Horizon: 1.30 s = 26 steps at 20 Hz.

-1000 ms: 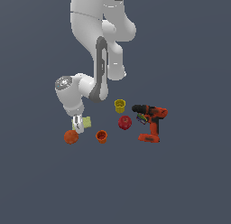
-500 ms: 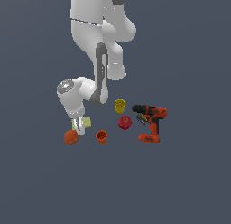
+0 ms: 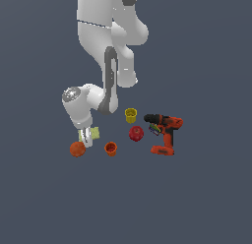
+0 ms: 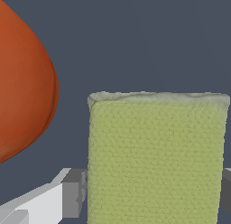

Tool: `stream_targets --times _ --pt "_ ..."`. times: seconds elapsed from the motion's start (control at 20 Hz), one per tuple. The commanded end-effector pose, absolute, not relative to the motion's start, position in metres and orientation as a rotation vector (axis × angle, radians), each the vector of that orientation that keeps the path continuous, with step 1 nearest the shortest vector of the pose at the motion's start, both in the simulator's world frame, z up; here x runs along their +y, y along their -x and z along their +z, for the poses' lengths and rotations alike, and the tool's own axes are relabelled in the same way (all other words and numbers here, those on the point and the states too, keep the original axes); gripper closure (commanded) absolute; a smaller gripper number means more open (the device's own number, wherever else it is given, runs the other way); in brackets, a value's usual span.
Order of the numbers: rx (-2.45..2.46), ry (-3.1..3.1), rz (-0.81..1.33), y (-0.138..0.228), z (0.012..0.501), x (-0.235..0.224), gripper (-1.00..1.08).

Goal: Pick up a designated object from a clutter of objects.

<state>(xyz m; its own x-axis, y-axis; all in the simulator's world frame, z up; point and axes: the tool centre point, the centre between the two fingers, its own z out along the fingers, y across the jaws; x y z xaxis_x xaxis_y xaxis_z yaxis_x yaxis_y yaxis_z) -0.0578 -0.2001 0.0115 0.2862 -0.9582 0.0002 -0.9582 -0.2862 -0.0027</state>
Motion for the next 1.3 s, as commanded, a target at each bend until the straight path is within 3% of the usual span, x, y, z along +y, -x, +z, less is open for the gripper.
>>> stream_targets --times 0.0,0.55,1.25 --pt "1.875 2.518 -0.004 0.058 0.013 -0.199 1.08" --pt "1.875 2.516 -0.002 0.067 0.049 -0.180 1.08" --pt "1.877 2.516 -0.001 0.091 0.146 -0.130 1.08"
